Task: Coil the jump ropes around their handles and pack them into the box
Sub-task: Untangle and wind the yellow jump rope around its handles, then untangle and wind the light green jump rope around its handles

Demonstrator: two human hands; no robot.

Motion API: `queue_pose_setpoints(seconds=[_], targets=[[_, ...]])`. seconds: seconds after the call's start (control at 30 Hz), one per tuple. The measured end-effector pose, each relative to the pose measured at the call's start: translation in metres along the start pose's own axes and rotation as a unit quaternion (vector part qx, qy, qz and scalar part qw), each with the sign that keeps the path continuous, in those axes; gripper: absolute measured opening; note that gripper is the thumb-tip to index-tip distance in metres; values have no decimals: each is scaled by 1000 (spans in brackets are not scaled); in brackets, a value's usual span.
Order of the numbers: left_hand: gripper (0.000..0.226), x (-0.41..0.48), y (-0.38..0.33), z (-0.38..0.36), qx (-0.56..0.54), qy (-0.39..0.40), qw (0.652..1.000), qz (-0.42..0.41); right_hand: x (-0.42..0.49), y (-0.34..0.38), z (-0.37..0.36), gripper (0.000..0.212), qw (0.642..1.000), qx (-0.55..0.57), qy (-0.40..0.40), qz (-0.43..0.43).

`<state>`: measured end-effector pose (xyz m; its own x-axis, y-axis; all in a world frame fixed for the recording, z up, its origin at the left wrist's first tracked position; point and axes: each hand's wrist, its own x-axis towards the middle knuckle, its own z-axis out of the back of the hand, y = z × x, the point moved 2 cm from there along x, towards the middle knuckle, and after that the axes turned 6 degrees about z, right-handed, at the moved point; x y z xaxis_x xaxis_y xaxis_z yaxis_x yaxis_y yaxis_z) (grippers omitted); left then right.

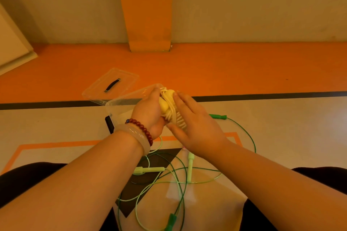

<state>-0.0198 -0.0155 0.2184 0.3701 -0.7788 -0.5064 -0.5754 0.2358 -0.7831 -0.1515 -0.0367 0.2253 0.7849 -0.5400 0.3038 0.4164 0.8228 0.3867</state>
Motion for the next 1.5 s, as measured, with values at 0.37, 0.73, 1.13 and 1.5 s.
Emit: queue_pose_setpoints(seconds=[0.37, 0.73, 1.13, 1.5], targets=[[51, 17, 26, 22, 531, -95, 818, -199, -12, -32, -44, 77, 994, -28, 65, -88], [46, 51, 71, 46, 787, -72, 592, -161, -31, -101, -109, 63, 938, -58, 230, -252], [46, 120, 134, 82, 842, -37, 527, -107, -73, -171, -187, 60, 875, -65, 296, -378], [45, 149, 161, 100, 831, -24, 552, -57, -53, -220, -219, 67, 864, -76, 219, -447]])
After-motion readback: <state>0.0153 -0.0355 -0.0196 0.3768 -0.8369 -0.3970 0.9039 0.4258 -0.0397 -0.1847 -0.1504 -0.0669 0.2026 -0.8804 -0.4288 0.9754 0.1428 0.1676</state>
